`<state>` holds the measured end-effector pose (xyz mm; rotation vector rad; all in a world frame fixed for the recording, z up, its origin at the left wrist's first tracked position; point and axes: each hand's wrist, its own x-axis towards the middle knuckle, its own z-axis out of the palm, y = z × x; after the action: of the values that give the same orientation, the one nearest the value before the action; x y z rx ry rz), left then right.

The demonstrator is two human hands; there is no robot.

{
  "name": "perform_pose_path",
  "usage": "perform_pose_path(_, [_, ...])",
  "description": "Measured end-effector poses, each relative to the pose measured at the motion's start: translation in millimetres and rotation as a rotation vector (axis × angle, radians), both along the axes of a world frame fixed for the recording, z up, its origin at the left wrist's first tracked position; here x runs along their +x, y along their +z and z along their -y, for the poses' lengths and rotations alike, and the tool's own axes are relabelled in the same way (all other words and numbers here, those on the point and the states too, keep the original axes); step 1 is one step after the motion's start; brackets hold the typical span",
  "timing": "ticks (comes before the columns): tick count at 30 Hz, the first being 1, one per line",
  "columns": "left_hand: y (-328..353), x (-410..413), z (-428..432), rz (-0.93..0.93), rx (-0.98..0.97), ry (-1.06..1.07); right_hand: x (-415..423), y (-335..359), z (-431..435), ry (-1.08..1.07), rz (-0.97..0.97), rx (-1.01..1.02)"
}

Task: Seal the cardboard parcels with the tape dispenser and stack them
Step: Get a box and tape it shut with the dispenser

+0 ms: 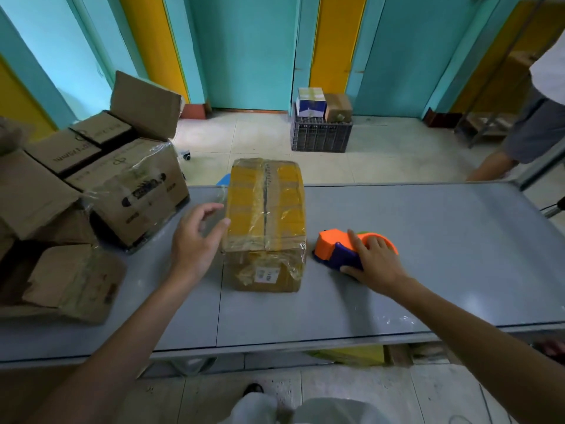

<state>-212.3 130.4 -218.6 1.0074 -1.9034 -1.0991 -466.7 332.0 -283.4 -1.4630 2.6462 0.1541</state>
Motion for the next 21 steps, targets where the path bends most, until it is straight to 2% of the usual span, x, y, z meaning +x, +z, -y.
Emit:
perform_pose_path(3, [-4,14,0,-0.003,-0.015,-0.024,4,16,5,-0.012,-0.153,0.118])
perform_pose_path(5, [-5,23,-1,0.042,-0.004,-0.111,14,32,8,-0.013,-0.152,-0.018])
perform_pose_path(6, [-6,25,-3,0.078,-0.005,-0.148,23,41,11,-0.016,-0.060,-0.184])
perform_pose_path(8, [-7,27,-5,0.116,0.009,-0.214,48,62,16,0.003,0.314,-0.542])
perform_pose_path(9, [-8,26,-6,0.109,0.036,-0.245,61,70,19,0.039,0.503,-0.634])
perform_pose_path(12, [-11,26,-6,0.053,0.146,-0.327,85,74,28,0.197,0.789,-0.668])
perform_pose_path(15, [-15,30,-4,0.013,0.200,-0.433,86,66,31,0.164,1.010,-0.705])
perform_pose_path(16, [-15,30,-2,0.005,0.214,-0.469,84,64,32,0.154,1.015,-0.706])
perform_pose_path(18, [-16,30,3,0.022,0.190,-0.507,80,61,32,0.179,0.875,-0.677])
perform_pose_path(21, [-21,26,9,0.166,-0.116,-0.447,80,57,41,0.275,0.456,-0.659])
